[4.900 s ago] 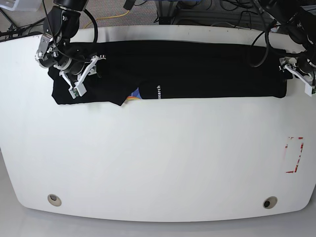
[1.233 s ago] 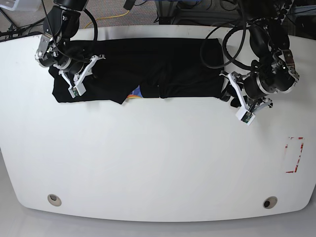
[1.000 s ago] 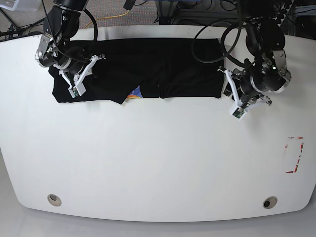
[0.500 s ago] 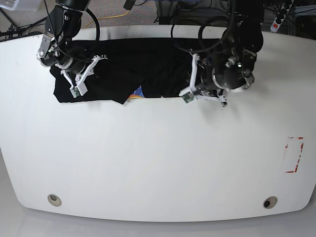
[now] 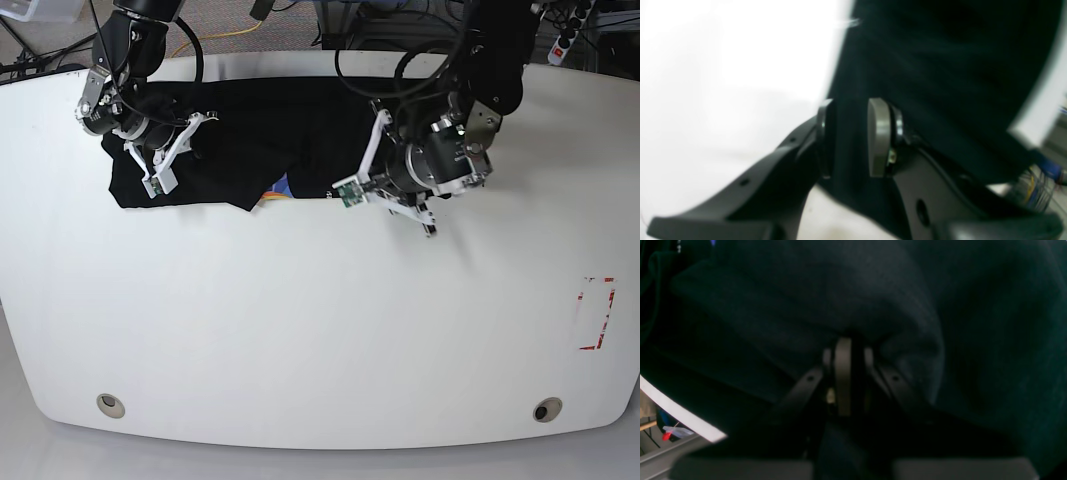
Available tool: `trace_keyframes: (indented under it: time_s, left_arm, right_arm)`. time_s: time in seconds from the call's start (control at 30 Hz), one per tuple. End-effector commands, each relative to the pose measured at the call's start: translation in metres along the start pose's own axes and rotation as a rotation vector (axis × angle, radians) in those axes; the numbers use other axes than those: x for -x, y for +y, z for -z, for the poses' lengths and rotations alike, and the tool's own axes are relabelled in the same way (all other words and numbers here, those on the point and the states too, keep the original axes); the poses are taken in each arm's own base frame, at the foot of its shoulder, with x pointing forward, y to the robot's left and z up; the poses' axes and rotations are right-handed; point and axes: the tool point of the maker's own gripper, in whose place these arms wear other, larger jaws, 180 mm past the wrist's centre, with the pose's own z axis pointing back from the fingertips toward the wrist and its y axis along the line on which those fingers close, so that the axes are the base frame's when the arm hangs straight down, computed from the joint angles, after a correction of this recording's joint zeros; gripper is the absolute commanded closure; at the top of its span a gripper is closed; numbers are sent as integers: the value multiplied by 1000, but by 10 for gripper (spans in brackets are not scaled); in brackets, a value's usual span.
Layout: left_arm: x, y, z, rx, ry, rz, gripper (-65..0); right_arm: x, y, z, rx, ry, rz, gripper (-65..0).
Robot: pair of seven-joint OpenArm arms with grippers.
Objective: Fold the T-shirt properly
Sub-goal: 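Release the left gripper and regrasp the folded shirt near its middle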
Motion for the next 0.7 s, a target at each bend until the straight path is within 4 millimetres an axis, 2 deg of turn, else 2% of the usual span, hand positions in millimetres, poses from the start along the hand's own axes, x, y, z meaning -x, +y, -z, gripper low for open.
trace_keyframes:
  time_s: [0.0, 0.2, 0.3, 0.47, 0.67]
  left_arm:
    - [3, 31, -12, -87, -24, -100, -138]
    - [28, 41, -15, -109, 33, -117, -138]
    - [44, 19, -7, -54, 85, -83, -138]
    - [58, -14, -1, 27, 143, 10, -138]
    - [46, -41, 7, 97, 135, 97, -138]
  right_arm:
    - [-10, -1, -4, 6, -27, -21, -33]
    - [-10, -1, -4, 6, -27, -21, -33]
    - [-10, -2, -5, 7, -28, -20, -33]
    - [-10, -2, -5, 7, -29, -21, -33]
    - [-10, -2, -5, 7, -29, -21, -33]
